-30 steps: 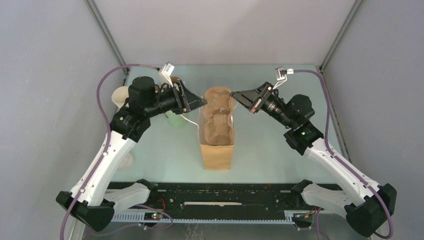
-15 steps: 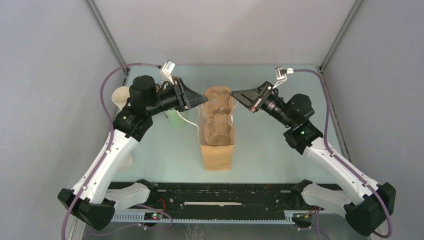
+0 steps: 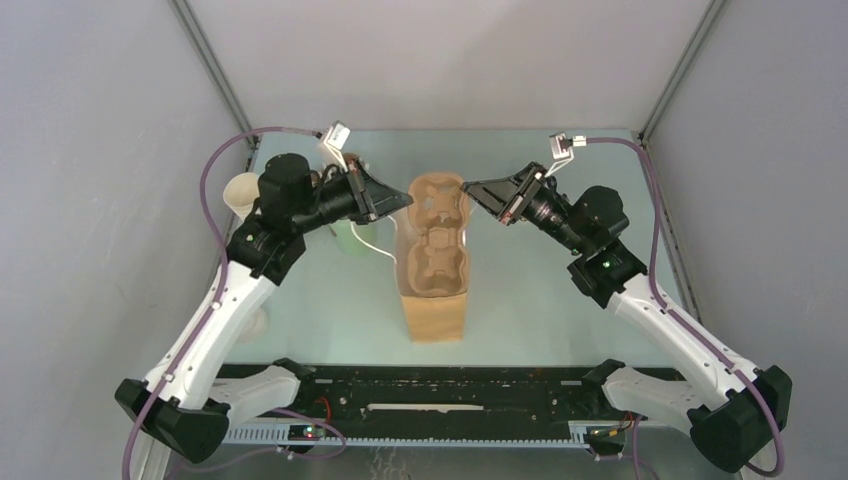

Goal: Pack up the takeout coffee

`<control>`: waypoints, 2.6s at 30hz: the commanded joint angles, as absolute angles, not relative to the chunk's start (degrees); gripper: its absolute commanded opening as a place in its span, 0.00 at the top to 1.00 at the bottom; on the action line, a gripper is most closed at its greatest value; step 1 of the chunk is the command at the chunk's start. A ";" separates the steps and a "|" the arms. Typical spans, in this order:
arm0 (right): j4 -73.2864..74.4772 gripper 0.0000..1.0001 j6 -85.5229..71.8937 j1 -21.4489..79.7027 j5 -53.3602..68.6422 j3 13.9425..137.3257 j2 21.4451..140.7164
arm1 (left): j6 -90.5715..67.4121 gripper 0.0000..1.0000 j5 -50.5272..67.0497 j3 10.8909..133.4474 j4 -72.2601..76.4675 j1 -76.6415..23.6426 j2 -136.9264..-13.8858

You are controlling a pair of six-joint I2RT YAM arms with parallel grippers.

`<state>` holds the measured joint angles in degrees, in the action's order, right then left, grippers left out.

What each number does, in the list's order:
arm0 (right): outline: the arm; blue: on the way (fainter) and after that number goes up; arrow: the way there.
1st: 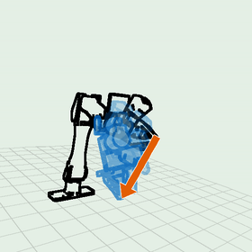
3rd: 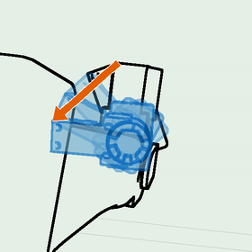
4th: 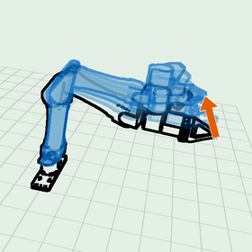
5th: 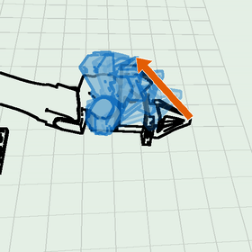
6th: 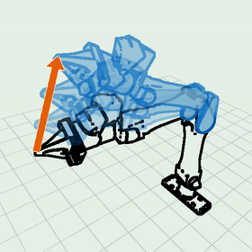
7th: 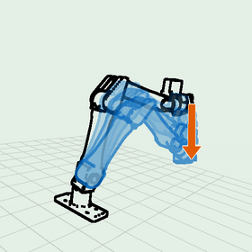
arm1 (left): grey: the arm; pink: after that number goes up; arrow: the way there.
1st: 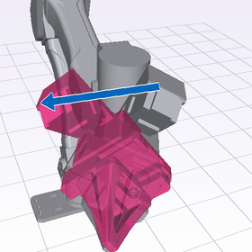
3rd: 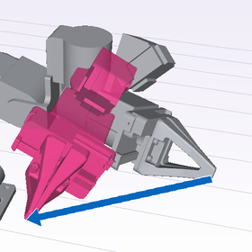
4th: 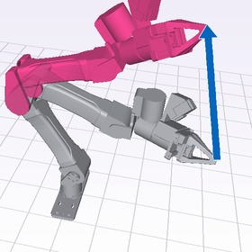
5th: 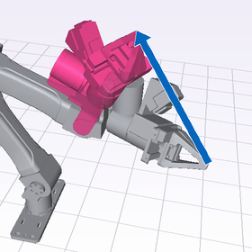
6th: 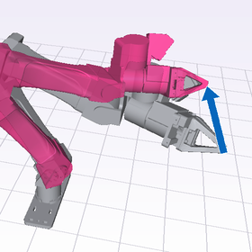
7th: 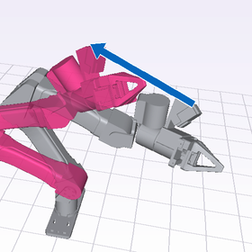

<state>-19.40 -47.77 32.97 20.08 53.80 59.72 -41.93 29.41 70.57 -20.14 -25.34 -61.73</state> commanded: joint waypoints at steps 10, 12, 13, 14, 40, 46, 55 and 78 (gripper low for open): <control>15.84 0.37 -18.86 34.54 18.93 74.36 63.22 | -37.09 1.00 26.35 69.18 -20.80 -25.68 -57.24; 20.88 0.34 -10.56 35.51 19.65 79.33 65.01 | -36.93 1.00 26.68 69.63 -21.22 -25.75 -57.59; 23.22 0.34 -6.20 36.11 19.80 81.73 66.06 | -36.98 1.00 26.83 69.79 -21.23 -25.75 -57.67; 25.75 0.34 -2.28 37.04 18.98 84.35 67.22 | -36.97 1.00 27.07 69.87 -21.24 -25.75 -57.88; 32.35 0.36 42.39 33.23 47.04 100.67 84.60 | -37.88 1.00 28.57 70.75 -20.93 -26.10 -59.07; 32.82 0.36 43.35 33.78 47.69 102.18 87.31 | -37.86 1.00 28.57 70.82 -20.92 -26.10 -59.13; 34.67 0.37 44.72 34.08 48.02 105.60 91.32 | -37.79 1.00 28.92 71.39 -20.83 -26.19 -59.56; 34.54 0.48 45.95 34.85 49.50 105.32 93.96 | -37.27 1.00 29.19 72.03 -21.00 -26.28 -60.11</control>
<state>35.18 44.99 34.28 48.10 103.09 94.08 -38.52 28.29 69.45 -22.00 -25.93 -60.38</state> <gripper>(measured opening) 0.537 0.005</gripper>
